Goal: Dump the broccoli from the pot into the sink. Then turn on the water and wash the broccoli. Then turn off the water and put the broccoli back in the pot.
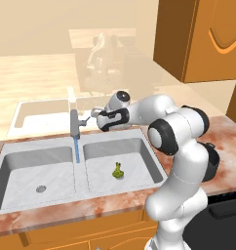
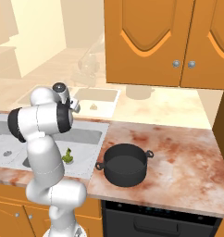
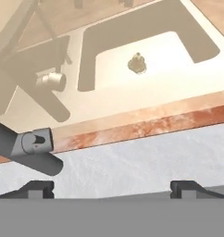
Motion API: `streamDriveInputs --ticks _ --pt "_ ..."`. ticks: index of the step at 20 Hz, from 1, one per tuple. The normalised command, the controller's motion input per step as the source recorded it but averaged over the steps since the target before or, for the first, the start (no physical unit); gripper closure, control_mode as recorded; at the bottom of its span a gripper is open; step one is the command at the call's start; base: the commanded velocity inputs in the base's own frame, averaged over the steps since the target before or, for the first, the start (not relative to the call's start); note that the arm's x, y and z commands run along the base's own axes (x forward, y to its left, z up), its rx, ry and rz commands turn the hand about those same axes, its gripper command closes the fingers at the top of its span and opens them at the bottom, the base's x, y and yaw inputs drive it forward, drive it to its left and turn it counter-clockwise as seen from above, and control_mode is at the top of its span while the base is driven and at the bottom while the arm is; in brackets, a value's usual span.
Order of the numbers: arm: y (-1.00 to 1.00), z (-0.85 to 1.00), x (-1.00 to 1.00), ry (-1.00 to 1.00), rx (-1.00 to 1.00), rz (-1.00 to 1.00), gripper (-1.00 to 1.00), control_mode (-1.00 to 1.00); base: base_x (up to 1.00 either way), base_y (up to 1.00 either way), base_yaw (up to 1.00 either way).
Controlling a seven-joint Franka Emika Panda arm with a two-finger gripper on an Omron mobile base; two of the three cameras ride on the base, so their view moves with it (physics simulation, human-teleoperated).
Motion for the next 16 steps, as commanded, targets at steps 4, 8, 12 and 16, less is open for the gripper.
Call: streamDriveInputs --ticks 4,8,12,16 --pt "0.00 0.00 0.00 0.05 0.00 0.00 -1.00 -1.00 0.00 0.00 0.00" --pt "0.00 -0.08 -0.01 0.07 0.00 0.00 -1.00 -1.00 0.00 0.00 0.00" --pt "-0.01 -0.22 -0.08 0.10 0.00 0.00 -1.00 -1.00 0.00 0.00 0.00" --pt "-0.13 -0.10 -0.01 0.08 0.00 0.00 -1.00 -1.00 0.00 0.00 0.00"
